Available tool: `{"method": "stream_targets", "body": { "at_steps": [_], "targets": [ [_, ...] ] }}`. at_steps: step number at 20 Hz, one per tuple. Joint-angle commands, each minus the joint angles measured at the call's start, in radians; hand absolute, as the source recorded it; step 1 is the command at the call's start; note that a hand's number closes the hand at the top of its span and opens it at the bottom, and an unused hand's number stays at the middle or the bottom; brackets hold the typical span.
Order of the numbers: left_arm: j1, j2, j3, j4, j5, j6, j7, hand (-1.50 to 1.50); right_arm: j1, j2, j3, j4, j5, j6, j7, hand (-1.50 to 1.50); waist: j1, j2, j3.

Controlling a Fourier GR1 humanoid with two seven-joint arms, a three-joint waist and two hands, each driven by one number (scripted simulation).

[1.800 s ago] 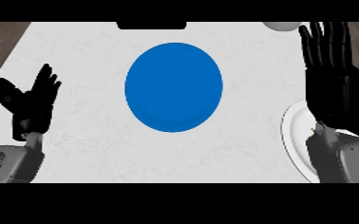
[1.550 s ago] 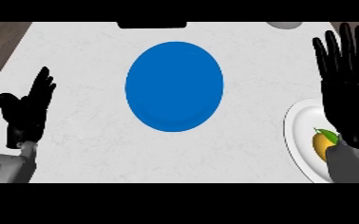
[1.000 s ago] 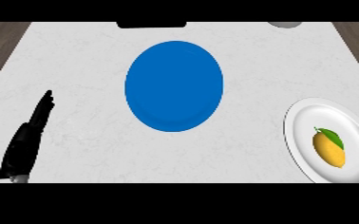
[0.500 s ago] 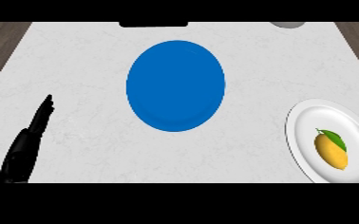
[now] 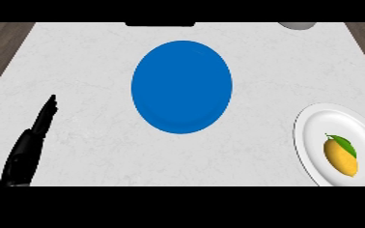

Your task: Pick the lemon from the plate and place it in the plate

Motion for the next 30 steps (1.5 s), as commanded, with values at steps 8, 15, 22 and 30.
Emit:
{"method": "stream_targets", "body": {
  "at_steps": [8, 15, 22, 30],
  "targets": [
    [0.006, -0.045, 0.016, -0.017, -0.043, -0.008, 0.015, 0.00, -0.150, -0.107, 0.153, 0.145, 0.178, 0.166, 0.099, -1.50, 0.001, -0.001, 0.000],
    [0.019, -0.078, 0.020, -0.008, -0.076, -0.028, -0.011, 0.00, -0.272, -0.075, 0.300, 0.280, 0.436, 0.205, 0.001, -1.50, 0.003, 0.000, 0.001],
    [-0.027, -0.078, 0.109, 0.046, -0.091, -0.098, 0.001, 0.00, -0.385, 0.009, 0.345, 0.454, 0.596, 0.231, -0.112, -1.50, -0.002, 0.000, 0.000],
    [0.025, -0.084, 0.174, -0.016, -0.111, -0.160, 0.022, 0.00, -0.371, 0.057, 0.352, 0.379, 0.655, 0.295, -0.063, -1.50, -0.005, -0.002, 0.000]
  ]
}}
